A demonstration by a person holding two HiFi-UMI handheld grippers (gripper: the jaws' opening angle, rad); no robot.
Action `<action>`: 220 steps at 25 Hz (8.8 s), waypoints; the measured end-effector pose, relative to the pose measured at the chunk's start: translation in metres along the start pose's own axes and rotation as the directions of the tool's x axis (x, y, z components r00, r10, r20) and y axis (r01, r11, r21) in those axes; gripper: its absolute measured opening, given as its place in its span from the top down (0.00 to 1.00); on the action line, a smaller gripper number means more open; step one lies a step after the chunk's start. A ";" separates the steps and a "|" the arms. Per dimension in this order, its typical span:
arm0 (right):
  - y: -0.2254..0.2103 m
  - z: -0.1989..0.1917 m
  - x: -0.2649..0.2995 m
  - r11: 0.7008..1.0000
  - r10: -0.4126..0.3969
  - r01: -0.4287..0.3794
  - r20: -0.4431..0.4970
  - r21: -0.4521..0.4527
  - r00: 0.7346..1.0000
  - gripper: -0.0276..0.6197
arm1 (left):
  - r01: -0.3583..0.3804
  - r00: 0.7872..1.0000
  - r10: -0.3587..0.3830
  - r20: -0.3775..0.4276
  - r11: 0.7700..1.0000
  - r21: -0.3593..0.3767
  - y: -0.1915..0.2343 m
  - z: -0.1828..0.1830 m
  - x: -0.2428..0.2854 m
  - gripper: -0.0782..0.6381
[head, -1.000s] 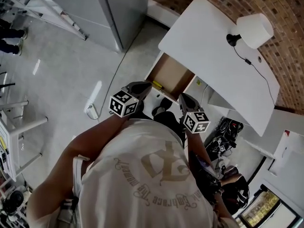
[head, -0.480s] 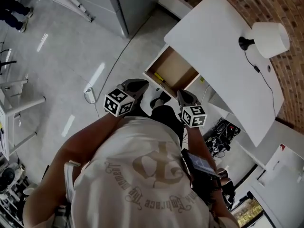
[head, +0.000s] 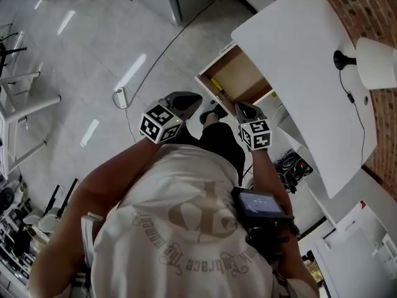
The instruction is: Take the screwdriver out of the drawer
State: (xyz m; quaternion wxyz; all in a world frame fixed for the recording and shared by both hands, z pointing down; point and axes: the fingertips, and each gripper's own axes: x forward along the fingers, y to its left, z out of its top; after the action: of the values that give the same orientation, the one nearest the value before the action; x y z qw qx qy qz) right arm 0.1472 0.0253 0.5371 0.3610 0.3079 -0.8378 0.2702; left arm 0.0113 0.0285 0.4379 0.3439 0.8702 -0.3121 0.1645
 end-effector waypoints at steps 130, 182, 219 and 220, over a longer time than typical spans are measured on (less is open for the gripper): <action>-0.045 -0.083 0.207 0.977 0.129 -0.191 -0.438 -0.099 0.890 0.88 | -0.135 0.990 0.140 0.005 0.960 -0.247 0.073 -0.092 0.011 0.88; -0.022 0.010 0.041 0.991 -0.062 0.067 -0.041 0.119 0.997 0.88 | -0.025 0.998 0.026 0.060 0.999 -0.022 0.034 0.017 -0.020 0.88; 0.028 0.074 -0.040 0.972 -0.170 0.128 0.218 0.196 0.961 0.88 | 0.091 0.991 -0.101 0.086 0.989 0.115 0.024 0.071 -0.035 0.88; 0.030 0.075 -0.040 0.971 -0.175 0.130 0.223 0.199 0.959 0.88 | 0.096 0.991 -0.106 0.083 0.988 0.122 0.025 0.073 -0.036 0.88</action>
State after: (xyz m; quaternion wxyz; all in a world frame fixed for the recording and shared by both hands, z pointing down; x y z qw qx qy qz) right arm 0.1148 0.0075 0.4542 0.2476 0.4337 -0.8206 0.2778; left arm -0.0266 -0.0213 0.3807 0.2856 0.9101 -0.2725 0.1259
